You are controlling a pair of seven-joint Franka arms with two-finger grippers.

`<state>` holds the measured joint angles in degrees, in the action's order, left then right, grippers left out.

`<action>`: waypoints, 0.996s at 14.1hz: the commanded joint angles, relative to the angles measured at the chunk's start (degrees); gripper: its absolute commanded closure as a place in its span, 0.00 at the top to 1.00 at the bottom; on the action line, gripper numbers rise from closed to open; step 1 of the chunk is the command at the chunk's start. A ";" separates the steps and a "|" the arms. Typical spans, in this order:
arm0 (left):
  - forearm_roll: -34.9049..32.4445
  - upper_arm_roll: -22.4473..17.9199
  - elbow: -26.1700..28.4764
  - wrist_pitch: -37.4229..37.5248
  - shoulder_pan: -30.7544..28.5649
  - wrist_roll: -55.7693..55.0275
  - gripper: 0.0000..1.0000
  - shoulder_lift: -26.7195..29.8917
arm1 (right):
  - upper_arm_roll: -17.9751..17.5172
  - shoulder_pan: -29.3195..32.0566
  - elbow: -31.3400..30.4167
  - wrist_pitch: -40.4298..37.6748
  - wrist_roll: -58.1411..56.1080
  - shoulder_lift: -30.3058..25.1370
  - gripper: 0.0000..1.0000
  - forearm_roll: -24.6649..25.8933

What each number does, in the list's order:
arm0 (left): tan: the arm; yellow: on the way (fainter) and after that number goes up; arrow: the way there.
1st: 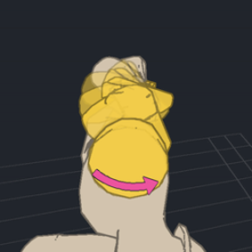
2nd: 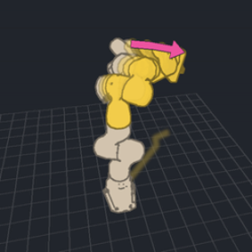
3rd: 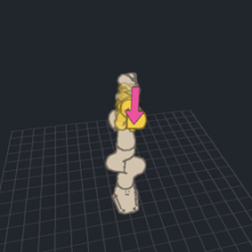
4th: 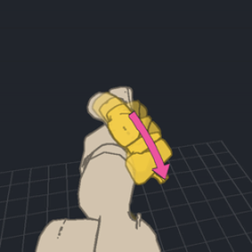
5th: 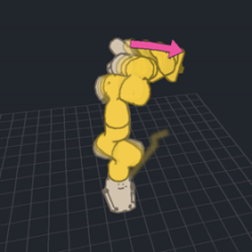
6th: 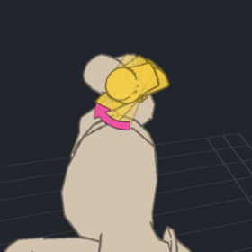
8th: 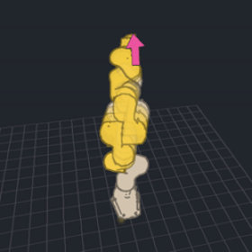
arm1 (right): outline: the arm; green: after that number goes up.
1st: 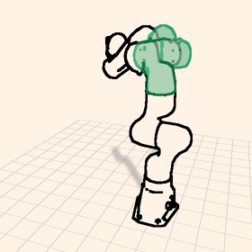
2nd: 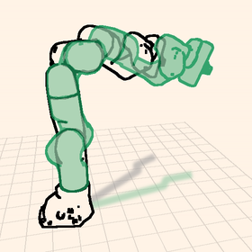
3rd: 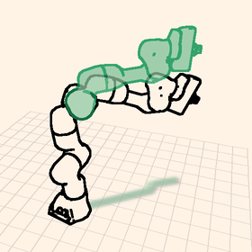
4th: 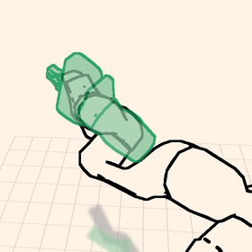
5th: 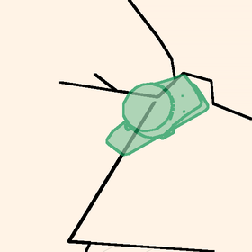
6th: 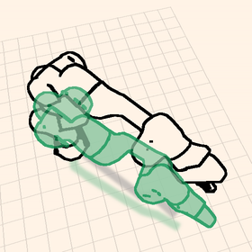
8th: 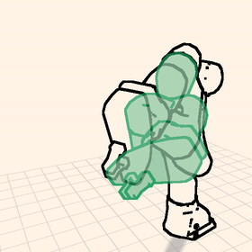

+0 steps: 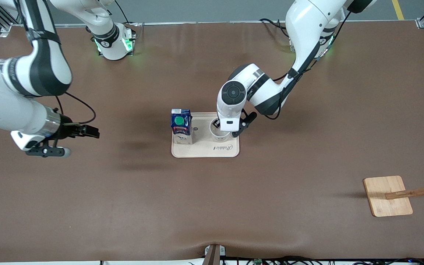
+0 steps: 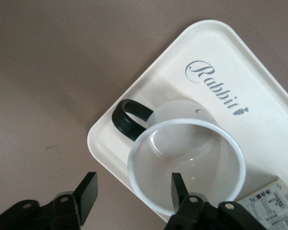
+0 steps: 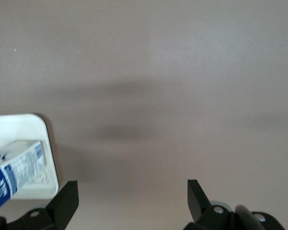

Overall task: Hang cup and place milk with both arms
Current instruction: 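Grasp and lift the mug with the left gripper while the right gripper reaches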

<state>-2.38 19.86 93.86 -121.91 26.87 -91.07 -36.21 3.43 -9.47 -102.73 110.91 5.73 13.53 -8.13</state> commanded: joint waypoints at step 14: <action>-1.14 -2.28 -3.42 5.00 -8.49 -3.31 0.00 12.19 | 0.00 -14.59 -0.11 -1.31 24.02 0.36 1.00 -0.92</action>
<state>-2.38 17.64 89.84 -120.39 20.31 -91.66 -29.07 3.18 -19.24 -103.45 110.93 23.55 15.07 -8.47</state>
